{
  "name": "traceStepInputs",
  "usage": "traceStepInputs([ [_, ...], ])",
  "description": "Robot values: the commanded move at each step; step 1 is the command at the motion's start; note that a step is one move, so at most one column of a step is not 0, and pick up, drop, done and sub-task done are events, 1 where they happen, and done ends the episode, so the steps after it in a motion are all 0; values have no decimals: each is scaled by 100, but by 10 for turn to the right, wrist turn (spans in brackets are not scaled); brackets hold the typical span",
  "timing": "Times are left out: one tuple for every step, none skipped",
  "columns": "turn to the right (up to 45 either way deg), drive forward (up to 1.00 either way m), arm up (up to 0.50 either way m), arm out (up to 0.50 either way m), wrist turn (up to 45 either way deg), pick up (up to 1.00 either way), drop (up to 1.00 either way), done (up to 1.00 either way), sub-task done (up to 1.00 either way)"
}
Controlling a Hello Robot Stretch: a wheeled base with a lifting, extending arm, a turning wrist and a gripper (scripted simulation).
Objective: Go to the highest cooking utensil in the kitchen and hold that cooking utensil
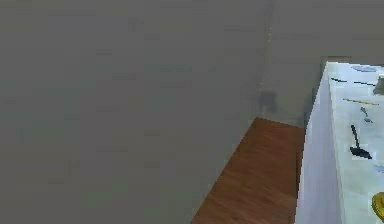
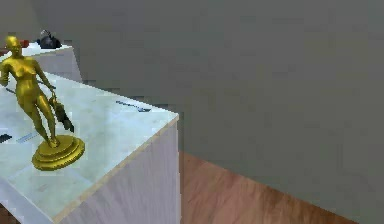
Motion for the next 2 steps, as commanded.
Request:
traceStepInputs([
  [-120,0,0,0,0,0,0,0,0],
  [0,20,0,0,0,0,0,0,0],
])
